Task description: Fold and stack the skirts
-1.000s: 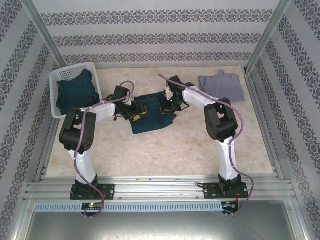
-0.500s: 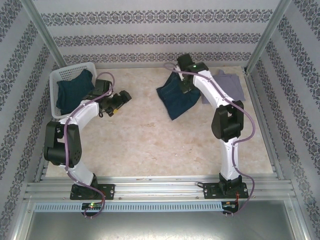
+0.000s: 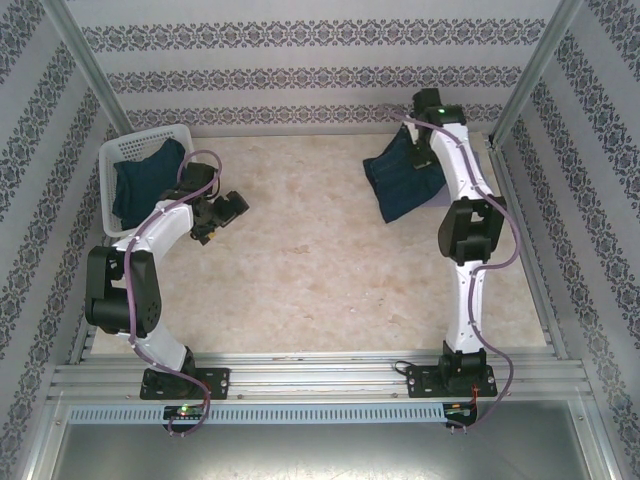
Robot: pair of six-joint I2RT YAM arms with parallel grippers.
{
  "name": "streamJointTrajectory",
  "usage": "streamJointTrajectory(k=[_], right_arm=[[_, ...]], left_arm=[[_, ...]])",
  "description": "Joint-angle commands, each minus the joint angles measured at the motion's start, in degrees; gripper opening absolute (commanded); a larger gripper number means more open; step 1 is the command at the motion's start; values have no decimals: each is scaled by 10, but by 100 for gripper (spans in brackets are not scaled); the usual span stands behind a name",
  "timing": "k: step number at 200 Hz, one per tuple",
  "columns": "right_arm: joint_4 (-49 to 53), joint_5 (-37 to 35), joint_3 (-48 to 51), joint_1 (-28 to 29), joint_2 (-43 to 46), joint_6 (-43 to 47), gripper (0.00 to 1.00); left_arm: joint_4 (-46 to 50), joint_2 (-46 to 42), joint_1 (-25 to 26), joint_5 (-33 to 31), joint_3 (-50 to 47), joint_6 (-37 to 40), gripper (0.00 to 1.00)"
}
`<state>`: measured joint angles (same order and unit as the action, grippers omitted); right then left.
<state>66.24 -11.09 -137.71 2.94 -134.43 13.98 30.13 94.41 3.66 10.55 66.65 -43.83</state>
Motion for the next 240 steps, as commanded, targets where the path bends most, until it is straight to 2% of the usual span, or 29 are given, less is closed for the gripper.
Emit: streamJointTrajectory(k=[1,23,49,94,126,149,190,219,240], right_arm=[[-22,57,-47,-23,-11,23,0],[-9,73,-87,-40,-30,20,0],[-24,104,-90,-66,-32,17,0],[-12,275,-108,-115,-31,34,0],[-28,308,-110,-118,-7,6,0],[-31,362,-136,-130,-2,-5,0],[7,386,-142,-163,-24,24,0],[13,378,-139,-186,-53,52,0],[4,326,-141,-200,-87,67,0]], left_arm=[[51,-24,-4,-34,13,-5,100],[62,-37,-4,-48,11,-8,100],[65,-52,-4,-57,3,-15,100],[89,-72,-4,-68,-3,-15,100],[92,-92,-5,-83,-13,-16,100],[97,-98,-4,-85,-13,-14,100],[105,-104,-5,-92,-11,-12,100],[113,-99,-4,-93,-4,-9,100],[117,-97,-4,-91,0,-11,100]])
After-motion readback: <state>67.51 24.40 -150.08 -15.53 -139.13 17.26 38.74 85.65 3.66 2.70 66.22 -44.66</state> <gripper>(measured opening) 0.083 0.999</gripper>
